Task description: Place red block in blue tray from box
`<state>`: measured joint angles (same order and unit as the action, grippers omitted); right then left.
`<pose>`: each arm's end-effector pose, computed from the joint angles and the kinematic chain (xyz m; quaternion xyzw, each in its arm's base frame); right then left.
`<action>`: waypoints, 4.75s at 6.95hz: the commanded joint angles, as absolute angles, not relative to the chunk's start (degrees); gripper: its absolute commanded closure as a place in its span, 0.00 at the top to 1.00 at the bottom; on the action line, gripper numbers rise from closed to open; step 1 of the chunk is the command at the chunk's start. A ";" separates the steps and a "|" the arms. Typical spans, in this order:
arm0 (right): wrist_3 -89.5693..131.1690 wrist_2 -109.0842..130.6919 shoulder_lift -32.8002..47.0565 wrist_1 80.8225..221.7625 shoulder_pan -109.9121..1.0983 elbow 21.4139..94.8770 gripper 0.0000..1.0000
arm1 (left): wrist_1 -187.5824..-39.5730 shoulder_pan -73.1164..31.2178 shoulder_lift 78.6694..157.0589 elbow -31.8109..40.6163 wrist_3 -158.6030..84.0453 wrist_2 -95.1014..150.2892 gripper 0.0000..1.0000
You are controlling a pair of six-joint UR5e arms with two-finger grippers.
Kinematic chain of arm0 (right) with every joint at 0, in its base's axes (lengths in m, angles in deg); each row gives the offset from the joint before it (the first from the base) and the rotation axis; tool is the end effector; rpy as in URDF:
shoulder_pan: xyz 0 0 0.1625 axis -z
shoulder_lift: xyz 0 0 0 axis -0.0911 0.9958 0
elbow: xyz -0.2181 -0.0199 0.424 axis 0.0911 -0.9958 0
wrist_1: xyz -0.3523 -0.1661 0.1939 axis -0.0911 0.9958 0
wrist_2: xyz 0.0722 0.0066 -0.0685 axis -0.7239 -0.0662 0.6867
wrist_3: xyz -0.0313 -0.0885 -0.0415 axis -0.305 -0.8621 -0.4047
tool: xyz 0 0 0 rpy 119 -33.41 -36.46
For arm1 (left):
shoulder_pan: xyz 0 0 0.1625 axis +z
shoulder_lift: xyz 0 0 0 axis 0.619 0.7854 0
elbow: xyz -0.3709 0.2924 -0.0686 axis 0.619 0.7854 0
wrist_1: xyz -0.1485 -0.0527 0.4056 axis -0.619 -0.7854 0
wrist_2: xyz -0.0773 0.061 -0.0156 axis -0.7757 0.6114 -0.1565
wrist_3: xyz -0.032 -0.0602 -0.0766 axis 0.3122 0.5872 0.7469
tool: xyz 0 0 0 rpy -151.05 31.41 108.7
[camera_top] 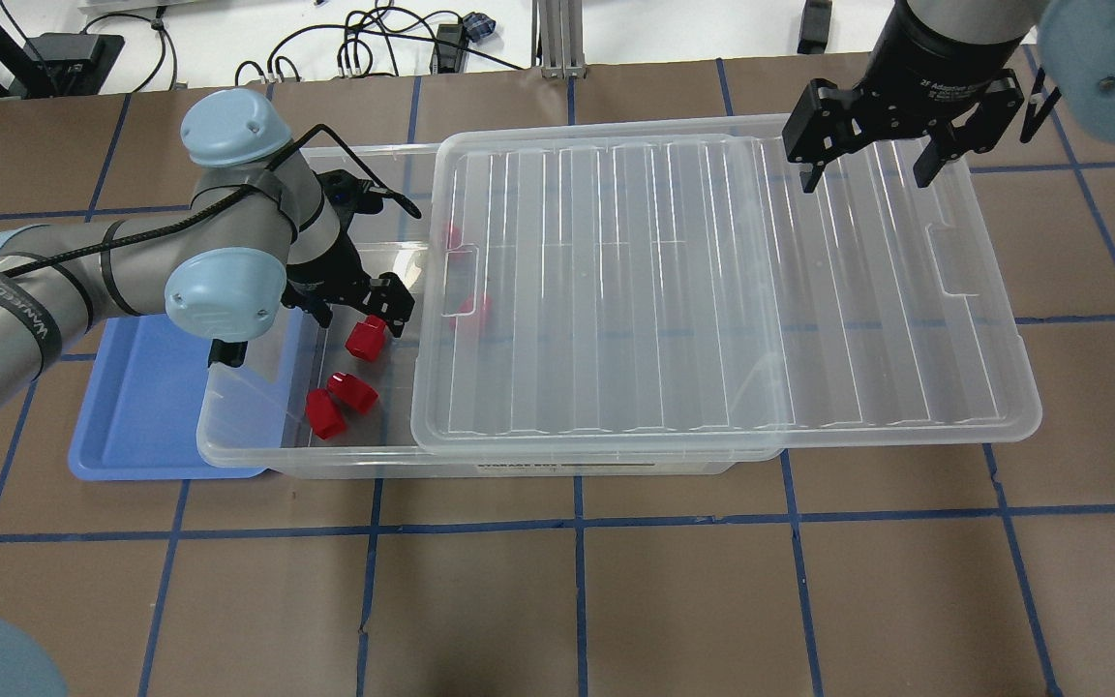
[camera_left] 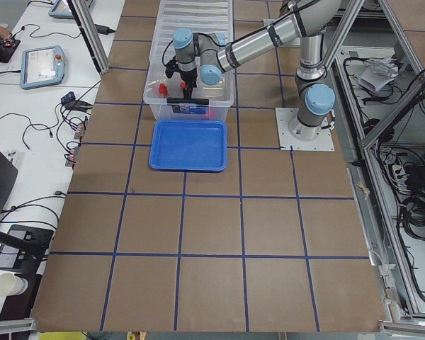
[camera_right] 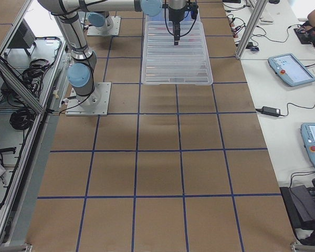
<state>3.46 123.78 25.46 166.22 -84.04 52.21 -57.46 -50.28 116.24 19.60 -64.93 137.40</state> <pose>0.1265 -0.5359 0.5503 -0.0010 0.9997 -0.0248 0.0001 -0.1213 -0.5852 0.2743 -0.0991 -0.9943 -0.0352 0.0196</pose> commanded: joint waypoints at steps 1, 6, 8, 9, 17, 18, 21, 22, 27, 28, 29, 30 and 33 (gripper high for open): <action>3.16 124.09 25.47 166.13 -83.90 52.34 1.00 | -56.45 -50.26 117.51 19.69 -65.01 137.37 1.00; 2.89 124.35 25.47 166.13 -83.81 52.16 1.00 | -45.55 -50.26 121.20 23.47 -64.94 137.37 1.00; 2.80 125.05 25.48 166.13 -83.81 52.08 1.00 | -45.64 -50.26 121.38 23.65 -65.54 137.54 0.76; 2.72 125.67 25.47 166.21 -83.72 51.99 1.00 | -46.07 -50.26 121.39 23.74 -65.02 137.63 0.50; -6.40 126.20 24.25 164.72 -70.75 49.87 1.00 | -69.76 -50.52 112.52 9.35 -54.84 134.91 0.21; -11.91 126.55 23.90 164.90 -66.62 50.31 1.00 | -74.77 -49.91 111.55 6.80 -54.82 135.52 0.16; -26.52 126.46 23.01 176.98 -59.47 59.50 1.00 | -81.93 -34.59 109.52 4.57 -65.38 133.69 0.07; -26.55 126.29 23.01 180.07 -59.38 63.46 1.00 | -81.85 -29.74 110.74 5.27 -74.33 133.42 0.03; -26.64 126.55 21.61 183.53 -59.20 69.30 1.00 | -55.52 -22.31 116.72 20.79 -88.04 133.77 0.00; -26.55 126.46 21.61 183.53 -59.20 69.30 1.00 | -51.57 -22.31 116.90 22.75 -87.96 133.77 0.00; -26.55 126.20 21.61 183.36 -59.29 69.30 1.00 | -51.35 -22.31 117.08 23.03 -87.70 134.29 0.77; -26.20 125.85 21.43 183.35 -59.64 69.30 1.00 | -52.40 -22.31 115.95 22.34 -87.43 135.69 1.00; -25.67 125.50 21.17 183.53 -61.99 69.48 1.00 | -71.64 -23.80 111.56 10.53 -85.33 137.19 1.00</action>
